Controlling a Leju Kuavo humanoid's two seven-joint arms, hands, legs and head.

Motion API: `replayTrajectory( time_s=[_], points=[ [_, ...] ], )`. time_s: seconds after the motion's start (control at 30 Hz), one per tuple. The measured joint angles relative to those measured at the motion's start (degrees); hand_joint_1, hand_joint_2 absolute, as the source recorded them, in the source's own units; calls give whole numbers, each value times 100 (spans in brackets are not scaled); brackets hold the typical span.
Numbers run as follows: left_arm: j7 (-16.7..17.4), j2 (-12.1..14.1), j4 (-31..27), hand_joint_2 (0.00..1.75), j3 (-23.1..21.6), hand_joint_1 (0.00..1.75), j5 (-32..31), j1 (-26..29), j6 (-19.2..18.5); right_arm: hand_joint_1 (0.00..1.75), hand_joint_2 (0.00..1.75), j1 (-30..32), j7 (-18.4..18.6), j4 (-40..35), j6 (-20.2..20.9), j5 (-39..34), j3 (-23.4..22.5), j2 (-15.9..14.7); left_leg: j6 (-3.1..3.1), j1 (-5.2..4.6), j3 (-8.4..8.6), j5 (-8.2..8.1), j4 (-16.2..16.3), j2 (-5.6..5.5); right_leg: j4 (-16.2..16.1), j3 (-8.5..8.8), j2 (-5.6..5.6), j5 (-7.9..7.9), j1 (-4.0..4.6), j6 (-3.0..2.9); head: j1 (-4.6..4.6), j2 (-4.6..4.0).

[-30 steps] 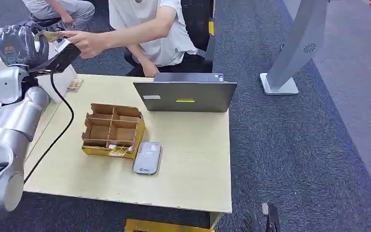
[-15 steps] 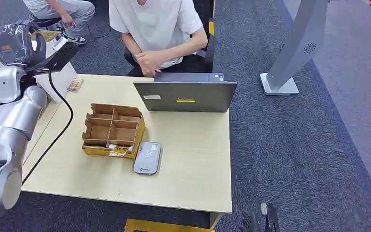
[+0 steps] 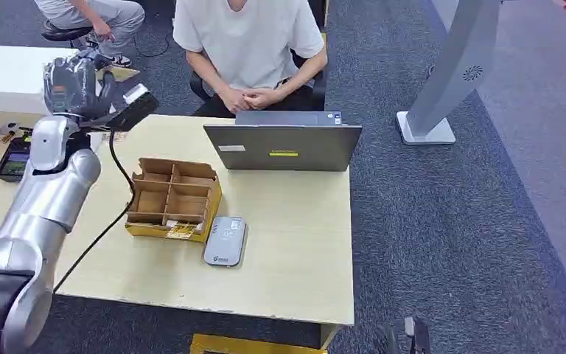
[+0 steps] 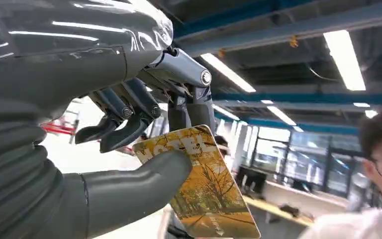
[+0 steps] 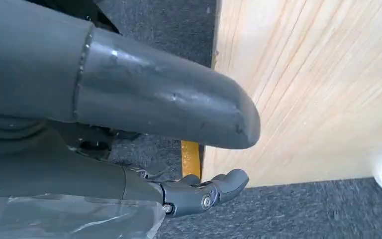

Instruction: Pass the card to the sensor for recognition and then transmit it.

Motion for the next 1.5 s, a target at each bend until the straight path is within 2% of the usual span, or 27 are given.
replayTrajectory(
  time_s=[0.17, 0.3, 0.67, 0.9, 1.1, 1.27, 1.5],
  points=[
    [327, 18, -1507, 175, -461, 175, 9, 876, -525, 0, 0, 151, -131, 2, 31, -76, -109, -46, 3, 1, -6, -3, -1, -2, -1, -2, -2, -2, 0, 1, -4, 0],
    [413, 81, -2360, 175, -724, 175, 24, 1368, -795, 0, 0, 234, -197, 2, 61, -109, -192, -72, 3, 1, -8, -2, -1, 1, 0, -7, -1, -1, 0, 1, -4, 0],
    [524, 271, -3645, 175, -1161, 175, 173, 2235, -1446, 0, 0, 357, -297, 2, 122, -114, -452, -125, 3, 1, -9, -2, -2, 0, 0, -9, -1, -1, 0, 1, -4, 0],
    [596, 315, -3710, 175, -1236, 175, 535, 2364, -2042, 0, 0, 365, -273, 0, 155, 0, -590, -129, 3, 1, -9, -1, -2, -1, 0, -9, -2, -1, 0, 1, -7, 0],
    [579, 297, -3424, 175, -1325, 175, 651, 2357, -2303, 0, 0, 355, -208, 0, 166, 90, -660, -129, 2, 1, -9, -1, -1, -1, 0, -10, -2, -1, 0, 1, -4, 0],
    [553, 199, -3109, 175, -1478, 175, 704, 2353, -2432, 0, 0, 337, -168, 0, 177, 171, -678, -129, 3, 0, -10, -2, -1, 0, 0, -11, -2, -1, 0, 1, -7, 0],
    [546, 46, -2818, 175, -1666, 175, 658, 2355, -2419, 0, 0, 307, -124, 0, 179, 221, -677, -129, 3, 0, -13, -1, -1, -1, 0, -13, -2, -1, 0, 1, -7, 0]
  ],
)
